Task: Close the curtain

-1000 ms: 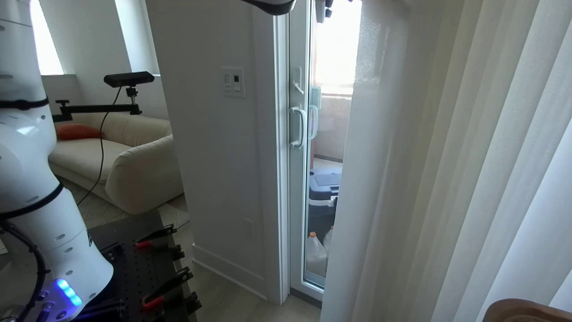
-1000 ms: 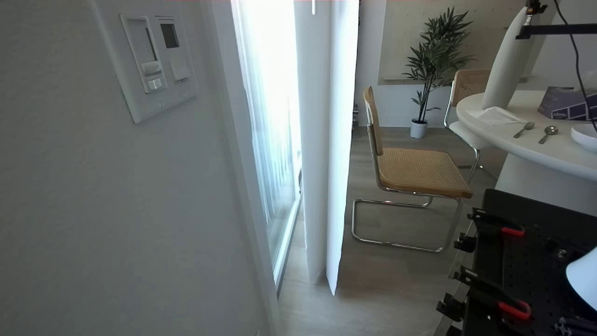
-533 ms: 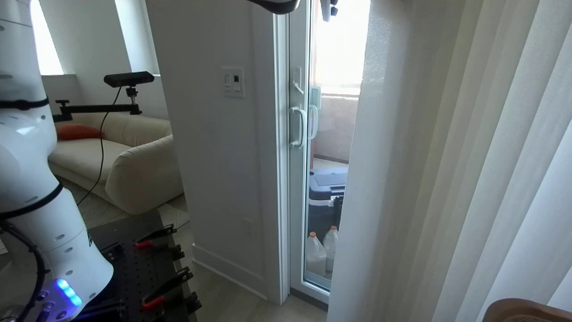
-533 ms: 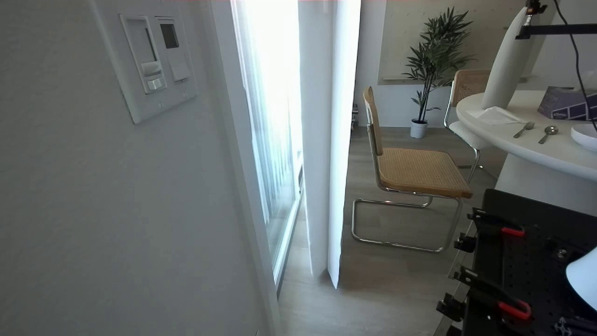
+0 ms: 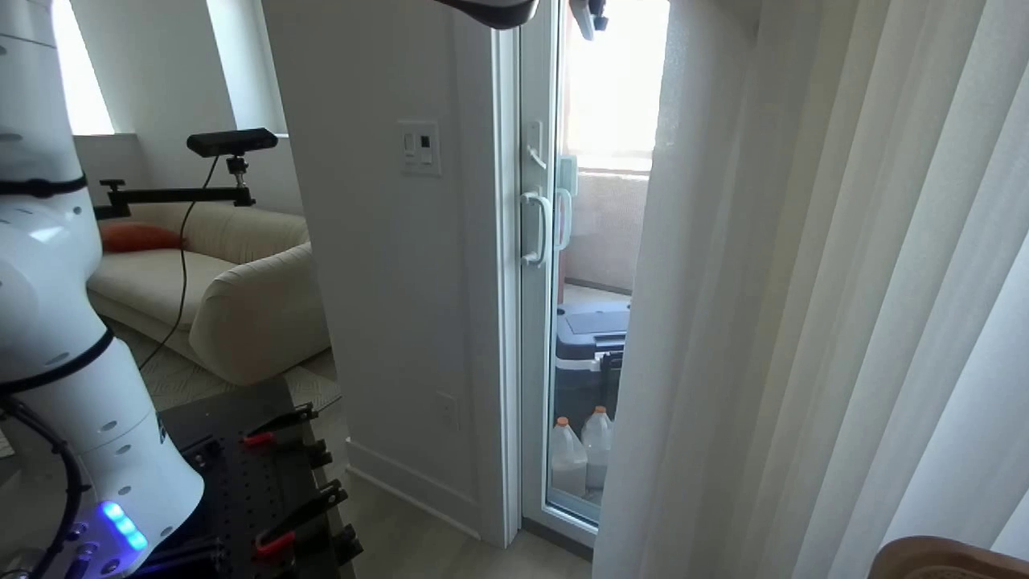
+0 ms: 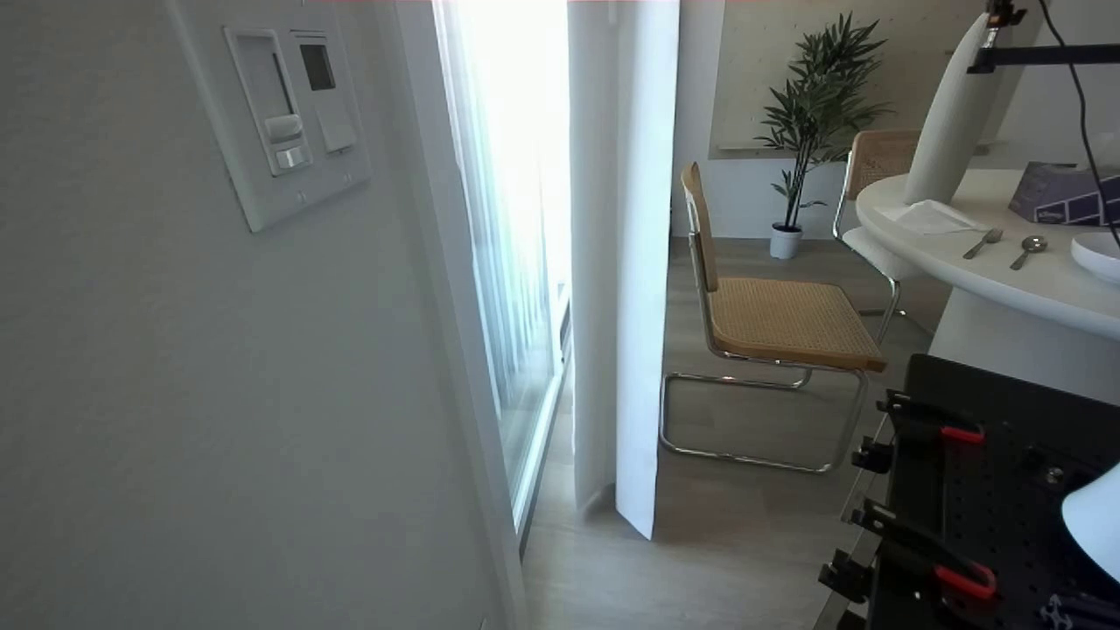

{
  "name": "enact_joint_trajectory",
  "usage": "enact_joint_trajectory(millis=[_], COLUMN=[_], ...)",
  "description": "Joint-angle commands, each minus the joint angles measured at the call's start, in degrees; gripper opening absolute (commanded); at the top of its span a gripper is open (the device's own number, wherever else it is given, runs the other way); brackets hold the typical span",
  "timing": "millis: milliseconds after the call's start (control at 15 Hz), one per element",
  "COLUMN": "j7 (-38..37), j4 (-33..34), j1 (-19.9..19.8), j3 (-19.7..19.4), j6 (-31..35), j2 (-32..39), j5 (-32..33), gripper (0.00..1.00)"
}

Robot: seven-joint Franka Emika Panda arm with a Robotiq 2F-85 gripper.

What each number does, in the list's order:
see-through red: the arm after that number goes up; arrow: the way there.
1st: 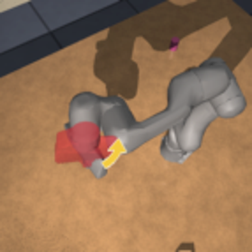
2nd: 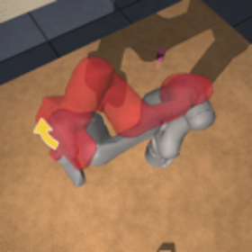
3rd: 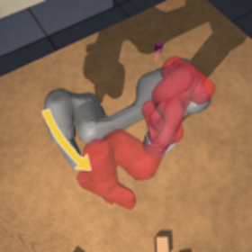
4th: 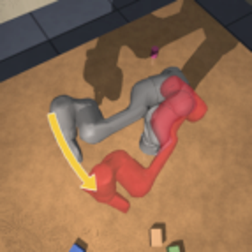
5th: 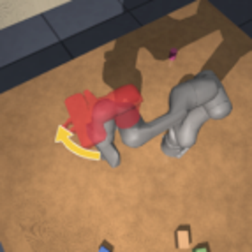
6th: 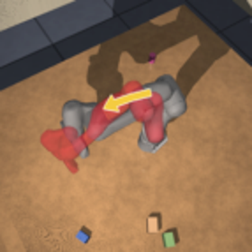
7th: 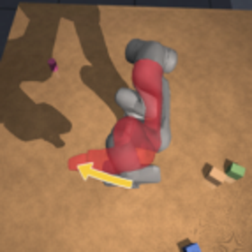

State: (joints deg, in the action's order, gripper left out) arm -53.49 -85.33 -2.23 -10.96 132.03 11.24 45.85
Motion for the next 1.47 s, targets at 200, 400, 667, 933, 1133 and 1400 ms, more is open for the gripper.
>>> enact_joint_trajectory(millis=[200, 400, 667, 933, 1133, 1400], j7=[2.6, 0.9, 0.2, 3.3, 7.2, 9.5], j4=[-7.7, -16.7, -27.2, -38.8, -44.2, -51.0], j1=[1.1, 2.3, 2.4, 2.0, 2.2, 3.1], j3=[2.8, 5.1, 9.4, 12.8, 14.0, 16.7], j6=[-3.5, -3.0, -4.5, -3.6, -2.8, -2.6], j2=[-6.1, -13.2, -23.1, -34.4, -40.0, -47.8], j5=[-0.2, 1.8, 2.5, 0.5, -0.5, -2.1], gripper=[0.04, 0.04, 0.04, 0.04, 0.04, 0.04])
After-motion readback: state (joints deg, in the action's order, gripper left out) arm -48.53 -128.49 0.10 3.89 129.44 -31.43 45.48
